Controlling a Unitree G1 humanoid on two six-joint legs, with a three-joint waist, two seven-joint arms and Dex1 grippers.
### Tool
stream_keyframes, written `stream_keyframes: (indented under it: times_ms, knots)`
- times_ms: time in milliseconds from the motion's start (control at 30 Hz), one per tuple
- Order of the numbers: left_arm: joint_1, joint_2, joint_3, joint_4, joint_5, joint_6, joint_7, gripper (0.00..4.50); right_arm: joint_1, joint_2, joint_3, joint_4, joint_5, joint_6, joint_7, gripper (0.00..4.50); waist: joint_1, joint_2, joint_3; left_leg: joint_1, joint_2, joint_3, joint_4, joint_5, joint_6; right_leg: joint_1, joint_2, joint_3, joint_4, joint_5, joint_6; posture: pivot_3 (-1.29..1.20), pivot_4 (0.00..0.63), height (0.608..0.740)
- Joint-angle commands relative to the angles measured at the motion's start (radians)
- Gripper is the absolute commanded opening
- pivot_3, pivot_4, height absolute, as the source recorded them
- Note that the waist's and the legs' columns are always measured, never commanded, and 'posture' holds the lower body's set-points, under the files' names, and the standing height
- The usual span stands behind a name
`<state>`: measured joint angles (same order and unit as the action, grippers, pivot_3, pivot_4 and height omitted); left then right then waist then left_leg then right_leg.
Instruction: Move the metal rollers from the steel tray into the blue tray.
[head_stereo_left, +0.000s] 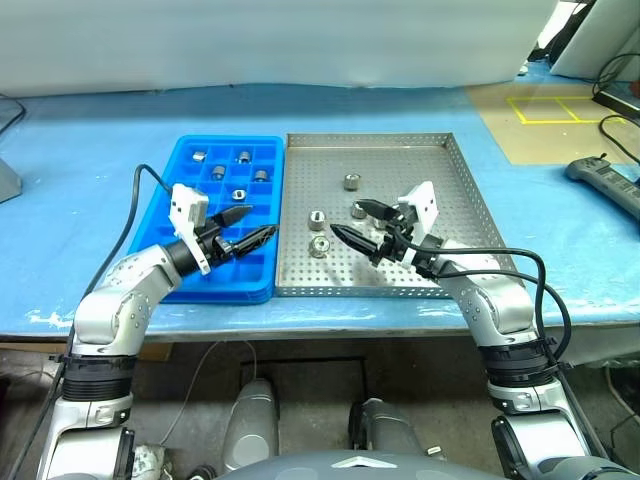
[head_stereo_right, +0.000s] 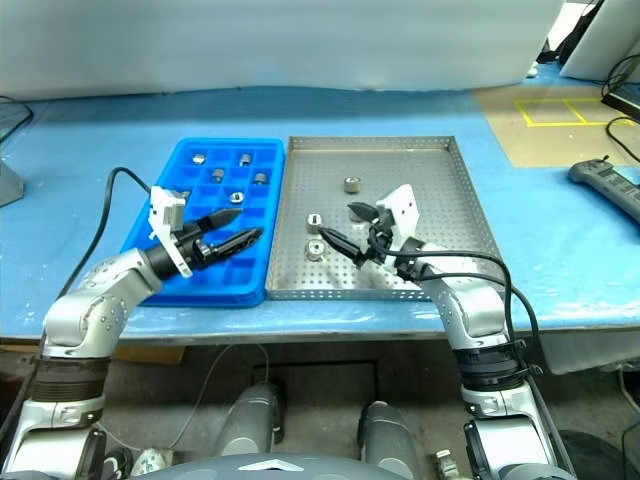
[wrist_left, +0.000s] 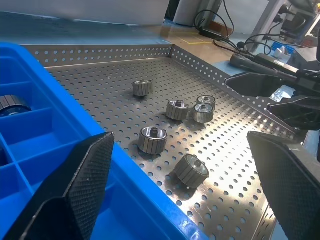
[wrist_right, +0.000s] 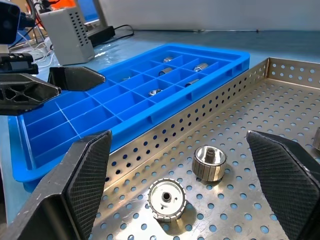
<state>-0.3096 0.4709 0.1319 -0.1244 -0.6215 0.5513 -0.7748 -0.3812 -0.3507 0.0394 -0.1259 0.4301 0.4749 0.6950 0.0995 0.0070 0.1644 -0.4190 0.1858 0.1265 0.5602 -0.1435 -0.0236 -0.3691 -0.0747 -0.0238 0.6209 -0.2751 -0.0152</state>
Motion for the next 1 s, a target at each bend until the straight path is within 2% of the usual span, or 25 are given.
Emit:
stream_keyframes:
  times_ms: [33, 1000]
  knots:
    - [-0.021, 0.001, 0.002, -0.003, -0.001, -0.021, -0.017, 4.49, -0.004, -0.005, -0.026, -0.042, 0.009, -0.020, -0.006, 4.50, -0.001, 0.000, 0.000, 0.000, 0.000, 0.000, 0.000, 0.000, 0.000, 0.000, 0.000, 0.000, 0.000, 0.000, 0.000, 0.04, 0.150, 0.740]
    - [-0.033, 0.004, -0.005, 0.041, 0.023, -0.033, -0.073, 4.49, 0.037, -0.014, -0.035, -0.067, 0.012, -0.025, -0.017, 4.50, -0.003, 0.000, 0.000, 0.000, 0.000, 0.000, 0.000, 0.000, 0.000, 0.000, 0.000, 0.000, 0.000, 0.000, 0.000, 0.01, 0.150, 0.740]
